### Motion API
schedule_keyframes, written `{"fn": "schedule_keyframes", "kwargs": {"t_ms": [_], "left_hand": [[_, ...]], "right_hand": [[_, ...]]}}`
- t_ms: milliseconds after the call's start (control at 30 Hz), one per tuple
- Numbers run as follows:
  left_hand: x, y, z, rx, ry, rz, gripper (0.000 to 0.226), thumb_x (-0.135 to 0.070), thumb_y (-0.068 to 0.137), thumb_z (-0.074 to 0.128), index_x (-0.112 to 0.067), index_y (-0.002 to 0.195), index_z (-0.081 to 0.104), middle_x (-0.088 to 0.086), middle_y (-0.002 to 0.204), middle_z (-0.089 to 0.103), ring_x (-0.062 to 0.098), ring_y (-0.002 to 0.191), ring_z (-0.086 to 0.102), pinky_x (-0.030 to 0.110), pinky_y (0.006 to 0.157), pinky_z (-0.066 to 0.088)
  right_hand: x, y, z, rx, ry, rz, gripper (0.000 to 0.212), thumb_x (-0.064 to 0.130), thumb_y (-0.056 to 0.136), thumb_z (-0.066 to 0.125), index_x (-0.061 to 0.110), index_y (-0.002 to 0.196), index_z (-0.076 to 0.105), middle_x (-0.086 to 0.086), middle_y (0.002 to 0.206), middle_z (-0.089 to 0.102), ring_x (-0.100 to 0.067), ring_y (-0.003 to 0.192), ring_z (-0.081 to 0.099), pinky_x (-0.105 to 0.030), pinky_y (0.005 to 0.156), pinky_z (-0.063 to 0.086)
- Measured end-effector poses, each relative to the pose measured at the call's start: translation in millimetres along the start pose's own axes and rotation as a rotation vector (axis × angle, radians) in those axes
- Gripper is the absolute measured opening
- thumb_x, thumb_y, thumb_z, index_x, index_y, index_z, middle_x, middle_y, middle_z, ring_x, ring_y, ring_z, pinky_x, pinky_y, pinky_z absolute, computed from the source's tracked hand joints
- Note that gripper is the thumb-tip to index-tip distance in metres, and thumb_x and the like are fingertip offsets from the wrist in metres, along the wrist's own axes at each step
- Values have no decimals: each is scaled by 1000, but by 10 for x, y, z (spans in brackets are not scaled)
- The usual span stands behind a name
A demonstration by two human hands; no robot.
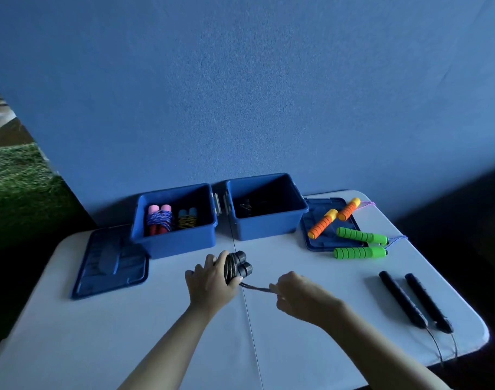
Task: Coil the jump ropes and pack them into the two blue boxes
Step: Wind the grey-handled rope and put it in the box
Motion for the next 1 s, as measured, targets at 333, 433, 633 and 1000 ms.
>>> {"fn": "schedule_keyframes", "kwargs": {"t_ms": [333, 433, 633, 1000], "left_hand": [[-373, -381, -144, -9, -96, 434, 66, -64, 56, 68, -37, 114, 51, -16, 97, 60, 16, 67, 62, 34, 62, 42], [-463, -577, -181, 21, -173, 537, 67, -59, 63, 67, -32, 122, 48, -15, 108, 55, 15, 76, 58, 34, 71, 44], [-441, -664, -277, -30, -214, 540, 79, -56, 68, 69, -30, 136, 41, -14, 117, 51, 13, 88, 51, 32, 85, 33], [-559, -620, -378, -267, -124, 521, 63, -44, 69, 71, -37, 128, 51, -6, 107, 54, 21, 79, 55, 38, 75, 38]], "right_hand": [[144, 132, -614, -126, 414, -177, 8, 6, 86, 61, 4, 85, 68, -7, 76, 72, -8, 58, 64, -24, 68, 54], [-3, 224, -659, -118, 625, -103, 5, 3, 80, 69, 0, 80, 65, -10, 69, 72, -17, 57, 70, -28, 65, 58], [-71, 298, -502, -76, 990, 30, 23, -8, 72, 74, -12, 88, 58, -22, 71, 59, -26, 53, 66, -28, 54, 56], [-310, 410, -134, -119, 1064, 279, 18, 7, 72, 78, 3, 88, 72, -13, 67, 60, -15, 51, 50, -25, 52, 44]]}}
Point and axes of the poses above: each hand's wrist, its own y-axis towards the middle knuckle, its own z-axis out of the palm, x = y × z, the point moved 7 cm from there along y, towards the middle knuckle
